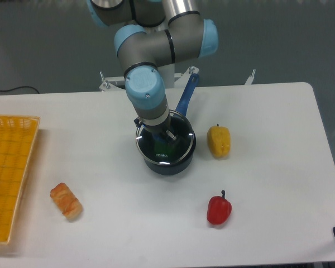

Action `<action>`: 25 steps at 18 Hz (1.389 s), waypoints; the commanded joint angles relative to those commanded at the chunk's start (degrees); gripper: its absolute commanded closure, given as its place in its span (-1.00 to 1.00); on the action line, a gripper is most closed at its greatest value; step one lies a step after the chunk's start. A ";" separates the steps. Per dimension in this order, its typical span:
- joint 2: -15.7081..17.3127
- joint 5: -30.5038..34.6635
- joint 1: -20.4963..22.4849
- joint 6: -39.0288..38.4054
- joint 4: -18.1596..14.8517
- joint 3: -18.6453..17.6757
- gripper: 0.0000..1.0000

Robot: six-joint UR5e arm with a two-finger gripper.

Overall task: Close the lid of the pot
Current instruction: 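Lower the glass lid onto the pot rim and align it, then hold the lid seated on the pot rim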

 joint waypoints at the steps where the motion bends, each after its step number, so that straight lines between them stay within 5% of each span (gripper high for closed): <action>1: 0.00 0.17 0.17 0.53 0.00 -0.09 0.03; 25: -1.05 1.14 -0.26 0.71 0.26 -0.17 0.00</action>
